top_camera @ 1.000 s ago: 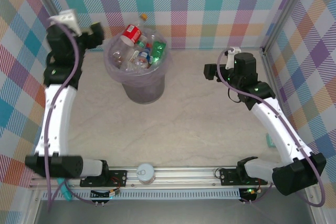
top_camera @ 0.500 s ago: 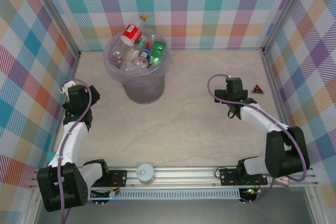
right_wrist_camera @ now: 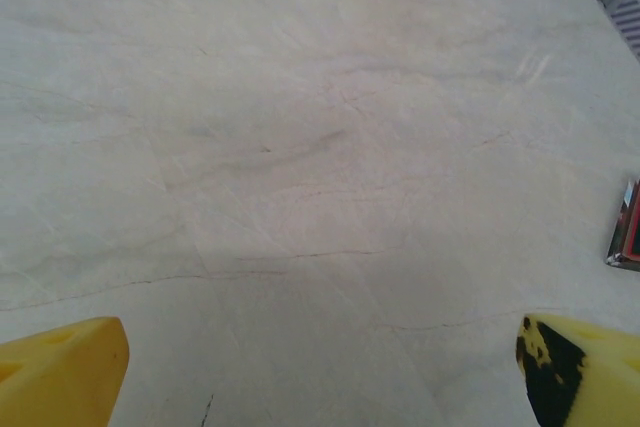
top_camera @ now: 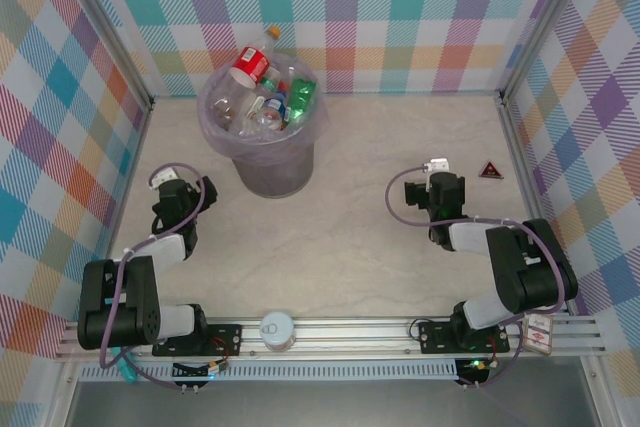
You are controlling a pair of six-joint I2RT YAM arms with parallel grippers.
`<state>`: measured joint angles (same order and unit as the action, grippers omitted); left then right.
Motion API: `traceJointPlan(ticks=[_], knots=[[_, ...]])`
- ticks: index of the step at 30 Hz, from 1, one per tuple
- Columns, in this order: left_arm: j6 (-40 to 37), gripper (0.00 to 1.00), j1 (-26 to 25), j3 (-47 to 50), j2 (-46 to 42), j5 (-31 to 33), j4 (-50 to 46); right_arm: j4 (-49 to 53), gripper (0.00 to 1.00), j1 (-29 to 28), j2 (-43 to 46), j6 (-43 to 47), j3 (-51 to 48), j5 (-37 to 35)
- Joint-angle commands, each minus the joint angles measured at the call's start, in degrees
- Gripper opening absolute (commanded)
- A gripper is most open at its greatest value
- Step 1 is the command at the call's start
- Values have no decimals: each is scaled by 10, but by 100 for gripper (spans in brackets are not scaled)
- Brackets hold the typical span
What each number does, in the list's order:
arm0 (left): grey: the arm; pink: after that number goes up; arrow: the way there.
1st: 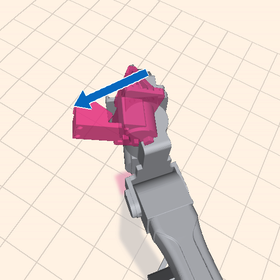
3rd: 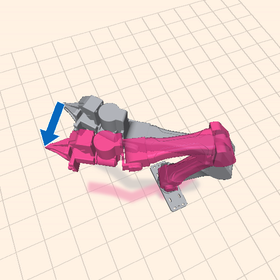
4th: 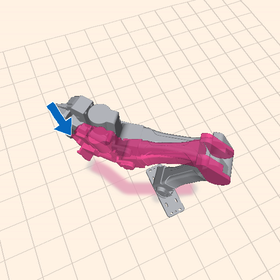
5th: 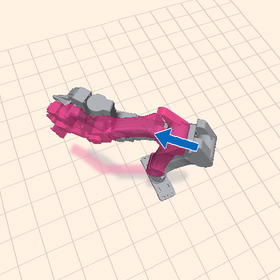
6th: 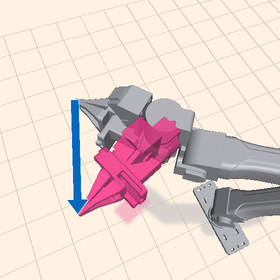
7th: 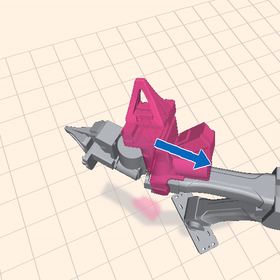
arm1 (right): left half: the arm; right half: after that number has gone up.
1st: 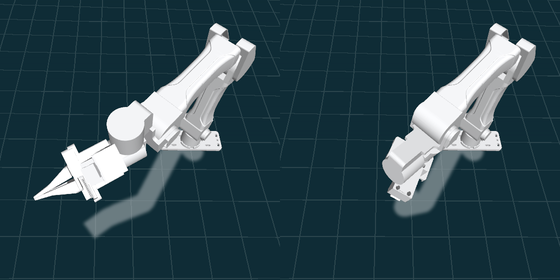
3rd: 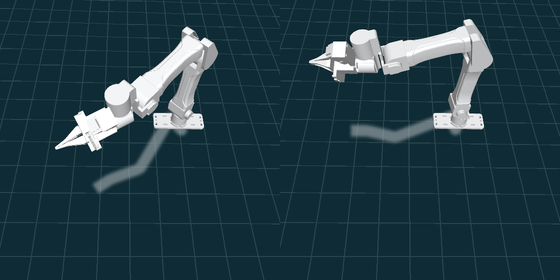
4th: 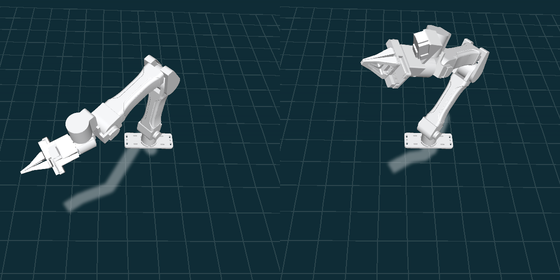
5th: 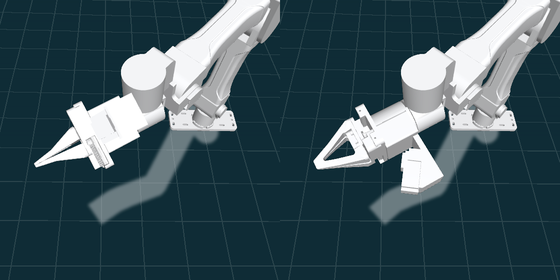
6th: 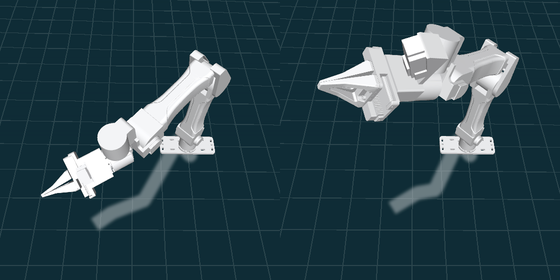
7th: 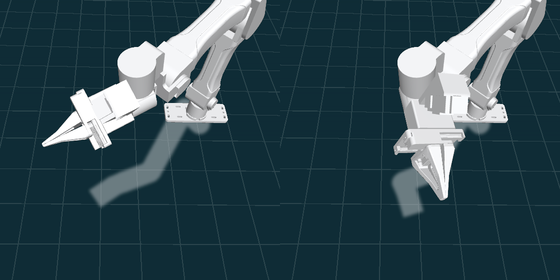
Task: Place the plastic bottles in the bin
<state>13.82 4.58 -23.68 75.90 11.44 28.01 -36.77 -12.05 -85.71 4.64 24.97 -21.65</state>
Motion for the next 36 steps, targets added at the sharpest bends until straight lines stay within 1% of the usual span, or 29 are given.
traceJointPlan(ticks=[1, 2, 4, 6, 7, 8, 9, 10, 11, 12, 13, 14, 16, 25, 36], knots=[[-37, 100, -12, 12, 25, 4, 112, -148, 99, 23, 16, -9, -49, 39], [-42, 100, -12, 25, 41, -5, 148, -165, 99, 39, 16, -25, -59, 55], [-52, 100, -18, 39, 69, -12, 205, -156, 99, 66, 11, -50, -55, 87], [-70, 100, -32, 29, 66, -19, 179, -203, 99, 64, -38, -37, -48, 85], [-84, 100, -41, 30, 75, -22, 197, -148, 99, 68, -15, -51, -43, 92], [-101, 100, -54, 28, 82, -19, 198, -174, 99, 70, -23, -46, -47, 94], [-115, 100, -73, 26, 99, -2, 209, -177, 99, 69, -30, -45, -42, 93], [-122, 100, -80, 25, 127, 7, 235, -130, 99, 74, -18, -55, -31, 101], [-132, 100, -87, 18, 151, 19, 256, -145, 99, 80, -25, -57, -32, 107], [-138, 100, -100, 11, 143, 37, 231, -131, 99, 83, -22, -61, -27, 108], [-138, 100, -103, 11, 142, 41, 222, -126, 99, 86, -18, -63, -27, 114], [-141, 100, -103, 12, 148, 43, 238, -135, 99, 86, -22, -62, -28, 113], [-140, 100, -106, 9, 145, 44, 223, -128, 99, 87, -22, -63, -25, 116], [-140, 100, -105, 8, 146, 45, 227, -114, 99, 96, -20, -67, -20, 135], [-141, 100, -105, 8, 146, 46, 227, -112, 99, 100, -21, -68, -19, 142]])
